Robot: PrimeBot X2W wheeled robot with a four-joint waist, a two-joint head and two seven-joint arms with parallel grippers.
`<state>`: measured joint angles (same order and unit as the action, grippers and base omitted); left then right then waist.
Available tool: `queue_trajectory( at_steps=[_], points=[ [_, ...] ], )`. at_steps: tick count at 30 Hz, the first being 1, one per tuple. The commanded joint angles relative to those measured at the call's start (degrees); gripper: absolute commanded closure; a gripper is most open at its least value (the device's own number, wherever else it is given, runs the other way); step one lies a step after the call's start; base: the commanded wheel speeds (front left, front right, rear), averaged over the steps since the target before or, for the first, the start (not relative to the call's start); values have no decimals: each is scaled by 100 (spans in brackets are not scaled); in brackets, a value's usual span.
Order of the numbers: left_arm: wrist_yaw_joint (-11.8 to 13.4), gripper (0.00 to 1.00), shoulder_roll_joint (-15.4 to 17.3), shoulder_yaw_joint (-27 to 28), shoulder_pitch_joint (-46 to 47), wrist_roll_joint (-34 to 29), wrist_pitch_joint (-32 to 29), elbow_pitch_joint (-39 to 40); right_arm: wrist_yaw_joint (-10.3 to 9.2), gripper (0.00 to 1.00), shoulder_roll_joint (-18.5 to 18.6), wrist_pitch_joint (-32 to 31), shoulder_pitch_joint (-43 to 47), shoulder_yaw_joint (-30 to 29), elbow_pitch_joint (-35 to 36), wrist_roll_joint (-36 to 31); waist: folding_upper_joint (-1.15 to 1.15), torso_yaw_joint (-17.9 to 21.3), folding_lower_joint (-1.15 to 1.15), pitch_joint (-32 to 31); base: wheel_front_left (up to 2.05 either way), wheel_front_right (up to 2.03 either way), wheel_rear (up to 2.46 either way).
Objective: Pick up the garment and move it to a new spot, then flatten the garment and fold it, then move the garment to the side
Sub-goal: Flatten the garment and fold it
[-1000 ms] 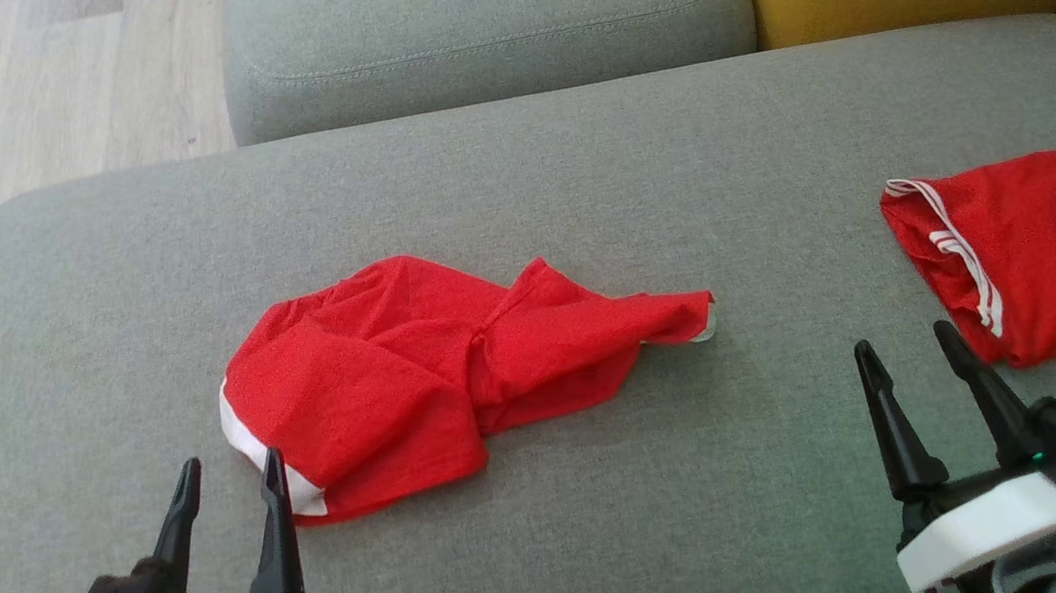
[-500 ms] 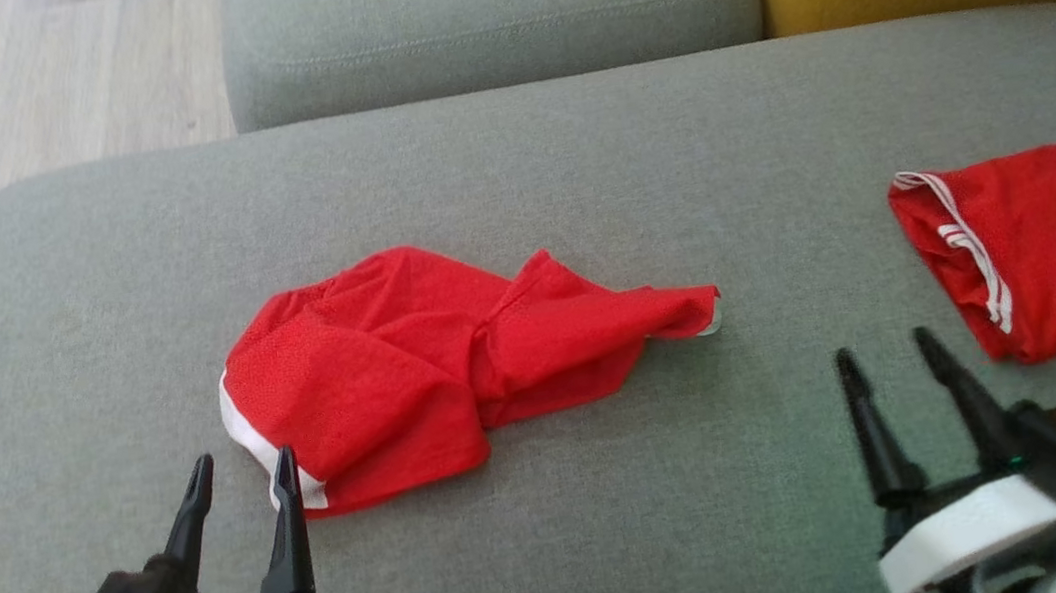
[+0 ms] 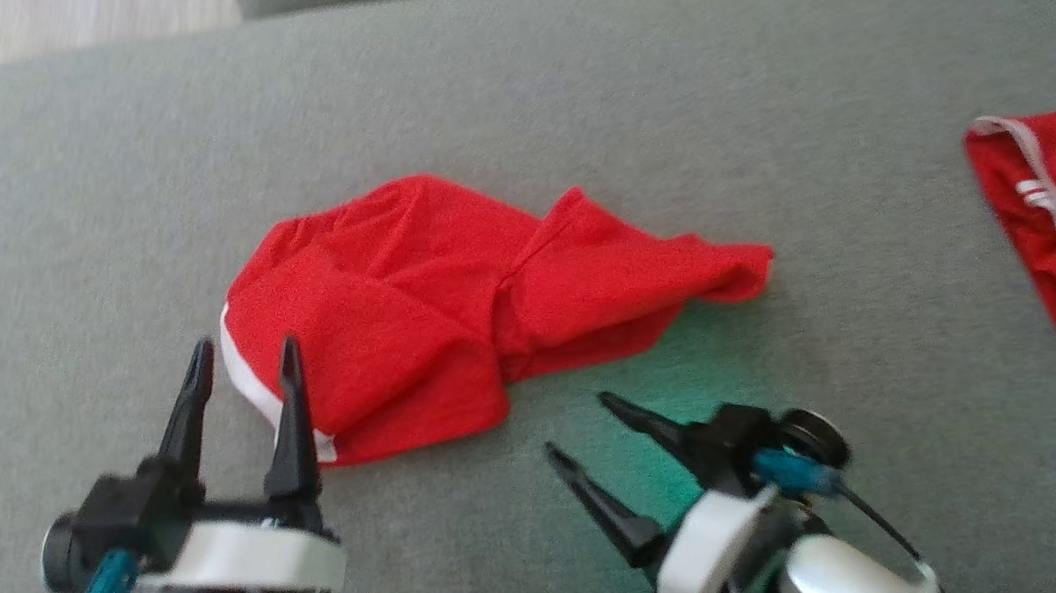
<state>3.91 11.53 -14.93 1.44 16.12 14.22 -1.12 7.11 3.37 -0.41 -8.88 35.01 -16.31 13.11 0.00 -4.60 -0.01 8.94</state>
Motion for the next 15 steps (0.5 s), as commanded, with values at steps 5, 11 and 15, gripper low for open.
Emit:
queue_trajectory(
  at_steps=[5, 11, 15],
  points=[
    [-140, 0, -89, 126, 567, -110, 74, 62, 37, 0, -36, 274, -862, 577, -615, 324, 0, -335, 1, 422, 0, 0, 0],
    [-259, 0, -275, 147, 689, -212, 76, -3, 37, 0, -46, 474, -1487, 1254, -1227, 731, 0, -435, 1, 594, 0, 0, 0],
    [-328, 0, -355, 206, 702, -282, 77, -39, 37, 44, -47, 544, -1772, 1624, -1463, 1034, 0, -452, 1, 624, 0, 0, 0]
  ],
)
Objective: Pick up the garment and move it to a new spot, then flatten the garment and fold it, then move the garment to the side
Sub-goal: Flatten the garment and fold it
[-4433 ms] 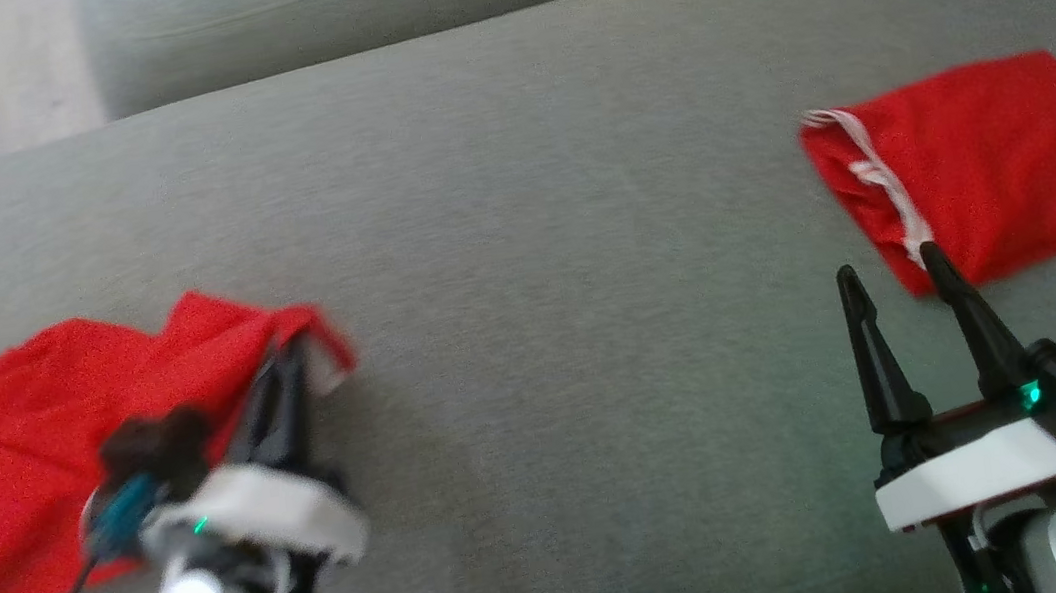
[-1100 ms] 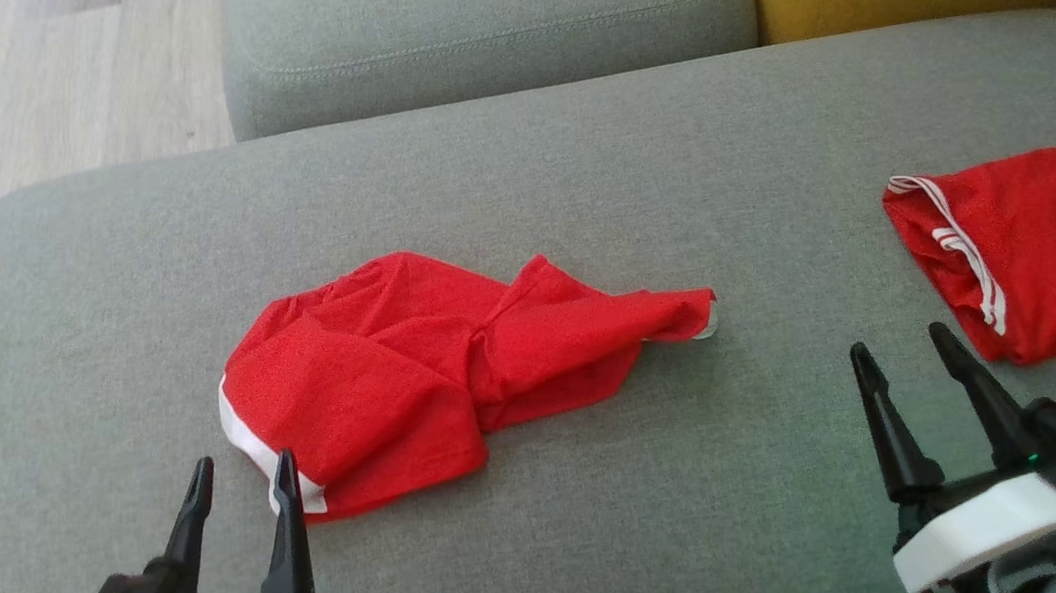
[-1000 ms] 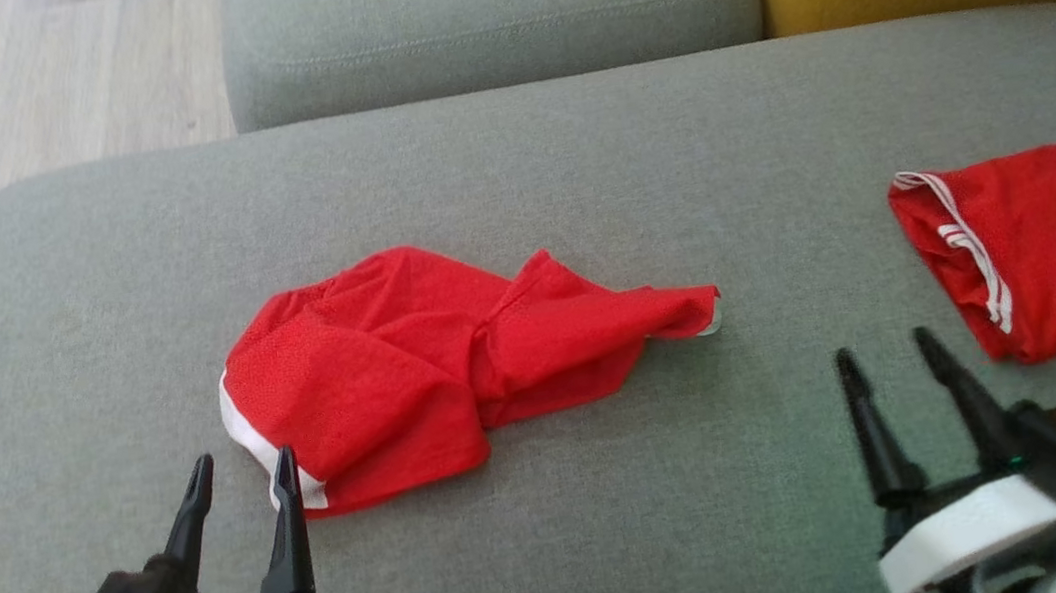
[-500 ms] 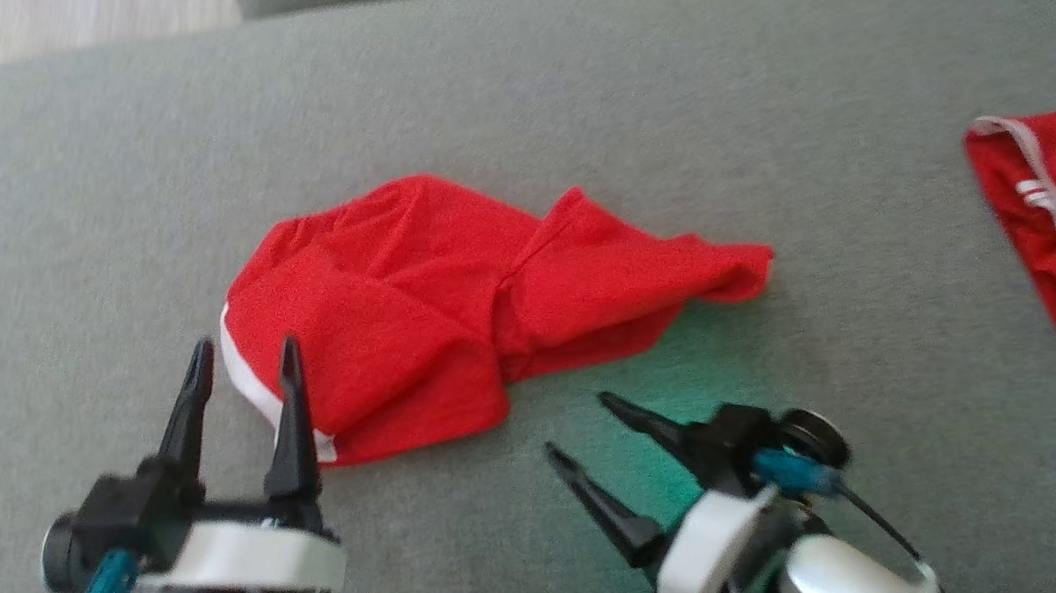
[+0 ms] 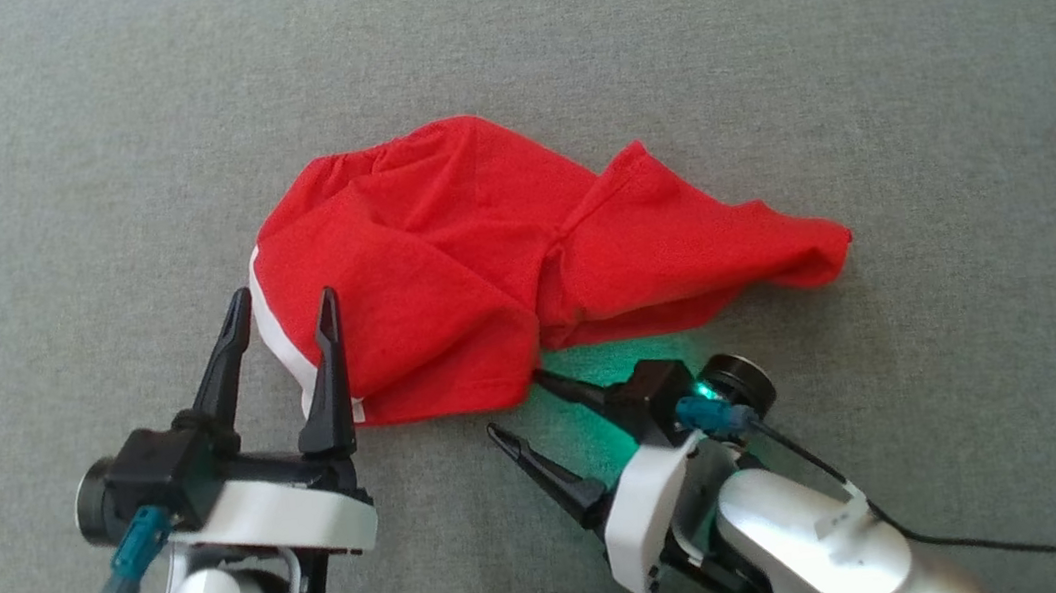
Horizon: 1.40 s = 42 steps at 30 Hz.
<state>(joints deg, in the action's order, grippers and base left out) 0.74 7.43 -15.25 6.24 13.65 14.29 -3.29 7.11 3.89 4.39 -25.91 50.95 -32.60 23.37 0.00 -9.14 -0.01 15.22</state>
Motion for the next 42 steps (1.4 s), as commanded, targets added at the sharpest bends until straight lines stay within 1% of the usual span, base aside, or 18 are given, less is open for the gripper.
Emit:
queue_trajectory(
  at_steps=[1, 2, 8, 12, 15, 18, 26, 27, 28, 29, 30, 37, 42],
  points=[
    [-29, 0, 42, 260, 224, -52, 70, 171, 37, 89, -100, 93, -135, 94, 127, 76, 0, 1, 1, -5, 0, 0, 0],
    [-44, 0, 32, 281, 227, -70, 70, 165, 37, 100, -100, 125, -191, 137, 92, 141, 0, 0, 1, -10, 0, 0, 0],
    [-107, 0, -19, 427, 190, -172, 70, 156, 37, 100, -101, 434, -346, 132, 10, 372, 0, 93, 1, -95, 0, 0, 0],
    [-140, 0, -50, 502, 124, -235, 71, 165, 37, 100, -101, 671, -363, -93, 196, 393, 0, 215, 1, -211, 0, 0, 0],
    [-167, 0, -73, 545, 66, -272, 71, 157, 37, 100, -83, 815, -321, -431, 425, 256, 0, 309, 1, -324, 0, 0, 0],
    [-192, 0, -92, 579, -3, -305, 71, 154, 37, 100, -10, 900, -141, -927, 736, 66, 0, 402, 1, -450, 0, 0, 0],
    [-217, 0, -82, 687, -184, -367, 71, 146, 37, 100, 88, 856, 657, -2200, 1885, -564, 0, 644, 1, -728, 0, 0, 0],
    [-221, 0, -78, 695, -202, -373, 71, 145, 37, 80, 91, 824, 764, -2369, 2043, -665, 0, 663, 1, -761, 0, 0, 0],
    [-221, 0, -78, 695, -202, -373, 71, 145, 37, 80, 91, 824, 764, -2369, 2043, -665, 0, 663, 1, -761, 0, 0, 0],
    [-226, 0, -72, 703, -221, -379, 71, 144, 37, 36, 91, 769, 881, -2556, 2191, -768, 0, 679, 1, -786, 0, 0, 0],
    [-230, 0, -67, 712, -239, -381, 71, 142, 37, 0, 90, 715, 993, -2733, 2336, -867, 0, 695, 1, -814, 0, 0, 0],
    [-227, 0, -5, 757, -440, -407, 71, 174, 37, 0, 109, 229, 1933, -3998, 3330, -1437, 0, 762, 1, -1010, 0, 0, 0],
    [-219, 0, 56, 753, -653, -416, 71, 156, 37, 0, 118, -148, 2620, -4432, 3771, -1642, 0, 787, 1, -1177, 0, 0, 0]
  ],
)
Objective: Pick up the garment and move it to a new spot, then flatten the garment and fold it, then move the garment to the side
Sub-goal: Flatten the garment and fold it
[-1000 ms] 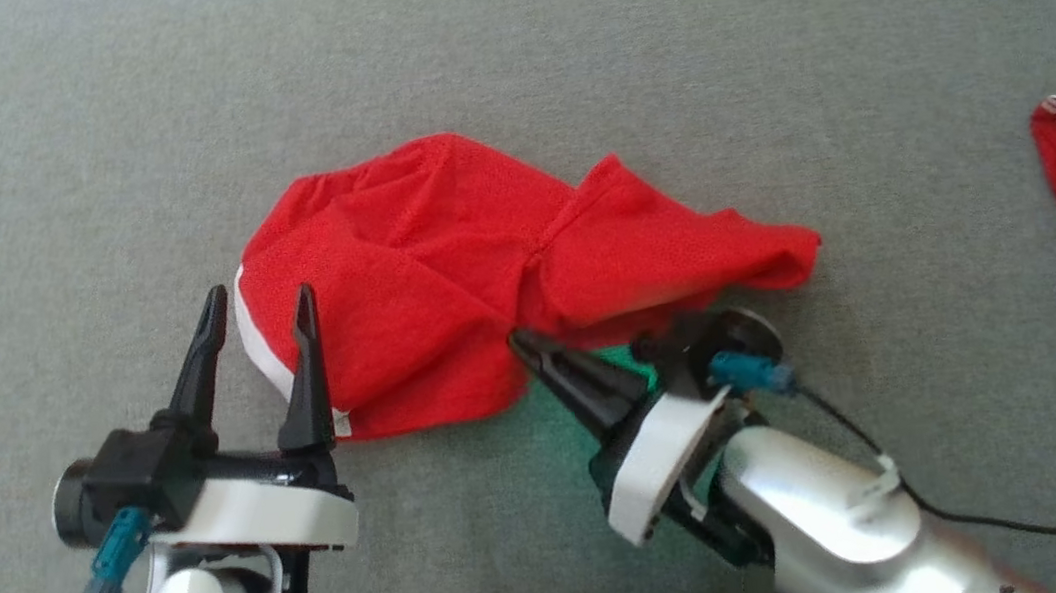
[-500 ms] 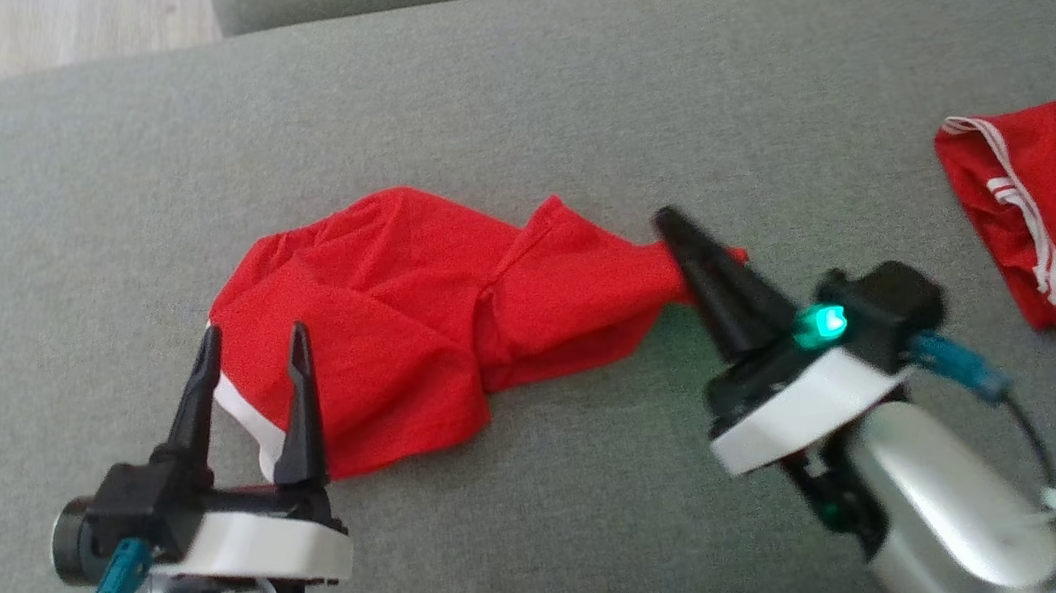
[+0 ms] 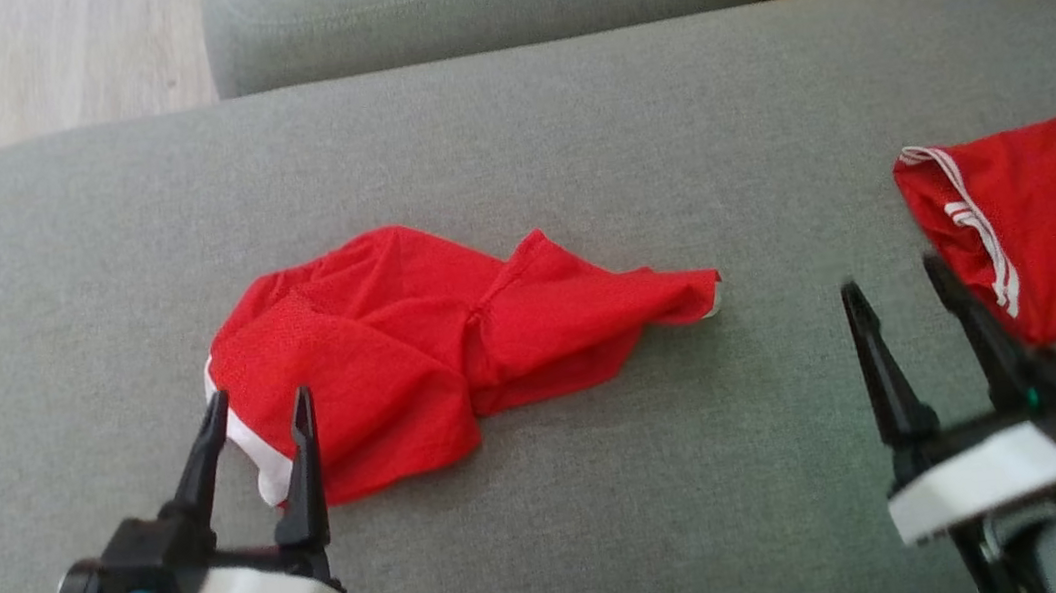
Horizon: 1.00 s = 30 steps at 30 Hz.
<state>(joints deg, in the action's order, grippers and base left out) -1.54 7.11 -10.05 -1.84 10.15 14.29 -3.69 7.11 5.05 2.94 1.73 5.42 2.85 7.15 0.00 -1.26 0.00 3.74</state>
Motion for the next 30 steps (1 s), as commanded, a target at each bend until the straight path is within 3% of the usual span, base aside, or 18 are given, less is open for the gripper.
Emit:
queue_trajectory(
  at_steps=[1, 10, 30],
  points=[
    [7, 0, 95, 220, 122, -65, 71, 189, 37, 0, -2, -62, -19, 77, 286, -26, 0, -7, 0, -63, 0, 0, 0],
    [34, 0, 143, 144, -132, -37, 32, 137, 37, 0, -80, -311, 616, -16, 614, -43, 0, -22, 0, -204, 0, 0, 0],
    [102, 0, 209, 103, -162, 38, 32, 126, 37, 0, -160, -327, 599, 34, 627, -16, 0, -15, 0, -204, 0, 0, 0]
  ],
)
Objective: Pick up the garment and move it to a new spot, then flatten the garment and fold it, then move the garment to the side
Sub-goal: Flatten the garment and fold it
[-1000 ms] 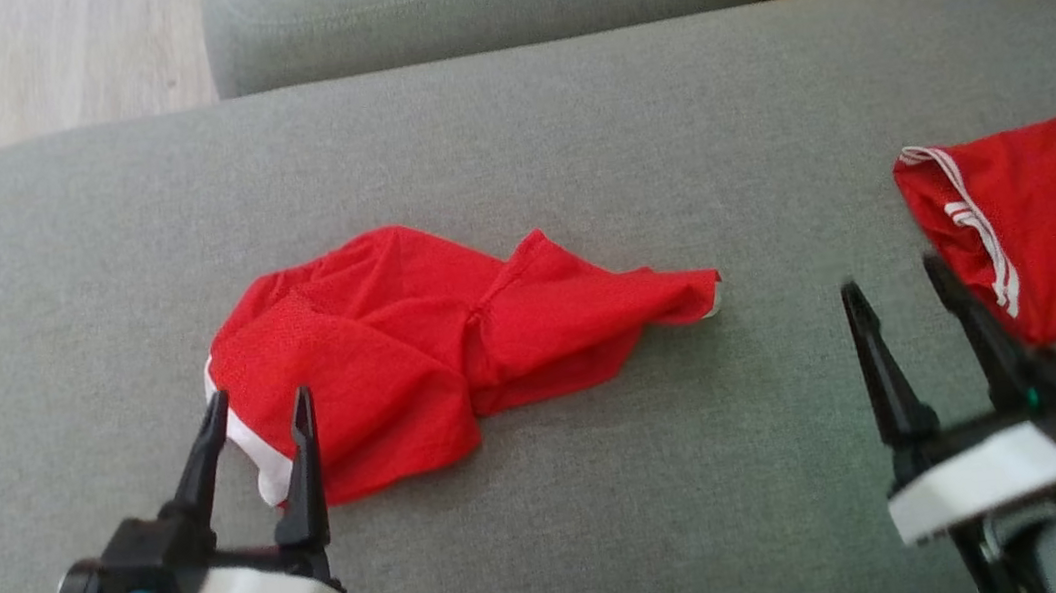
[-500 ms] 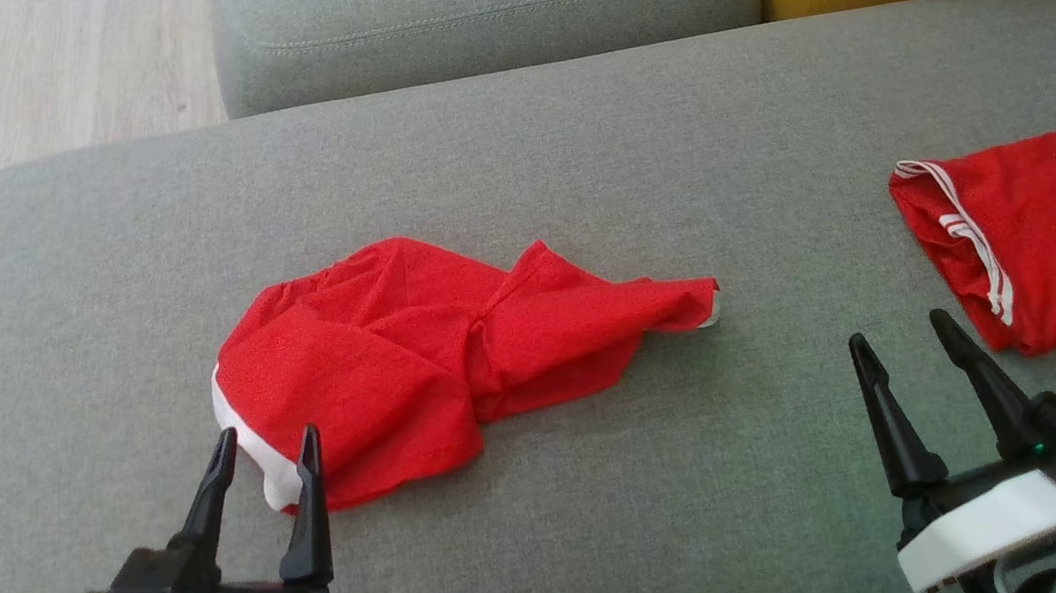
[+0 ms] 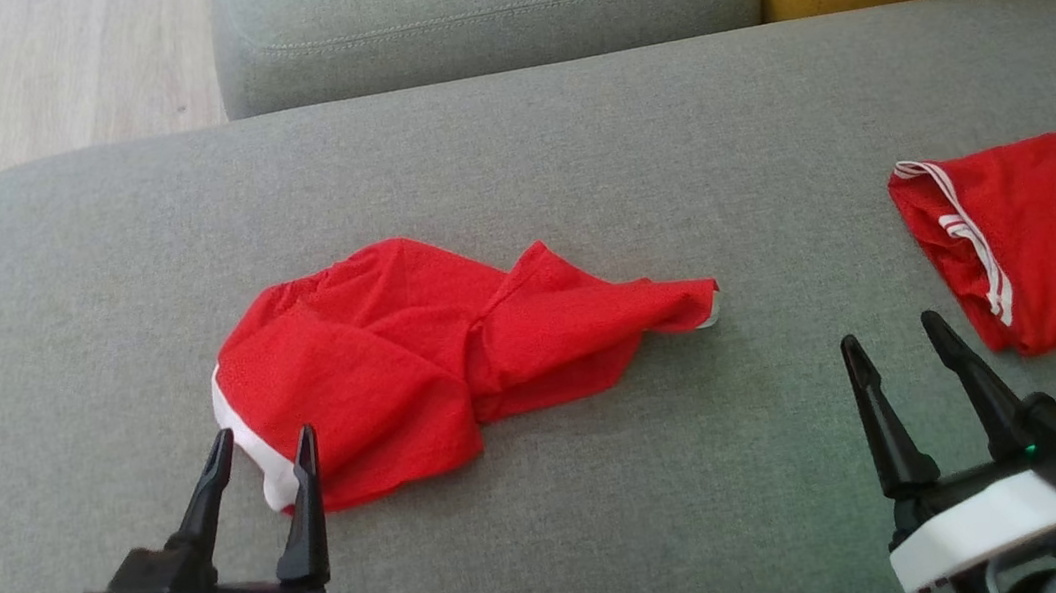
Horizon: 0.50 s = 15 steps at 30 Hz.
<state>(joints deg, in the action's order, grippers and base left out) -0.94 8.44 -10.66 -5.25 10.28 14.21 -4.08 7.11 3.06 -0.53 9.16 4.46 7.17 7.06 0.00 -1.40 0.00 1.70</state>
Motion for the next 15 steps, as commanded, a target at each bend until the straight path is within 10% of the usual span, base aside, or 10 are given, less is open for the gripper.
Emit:
queue_trajectory(
  at_steps=[1, 15],
  points=[
    [42, 0, 82, 163, 185, 28, 40, 167, 37, 0, 37, 21, -147, 134, 195, -7, 0, -1, 0, 3, 0, 0, 0],
    [60, 0, 66, 46, 508, 29, 29, 287, 37, 0, 210, -351, -1132, 1317, -336, 218, 0, -209, 0, 402, 0, 0, 0]
  ],
)
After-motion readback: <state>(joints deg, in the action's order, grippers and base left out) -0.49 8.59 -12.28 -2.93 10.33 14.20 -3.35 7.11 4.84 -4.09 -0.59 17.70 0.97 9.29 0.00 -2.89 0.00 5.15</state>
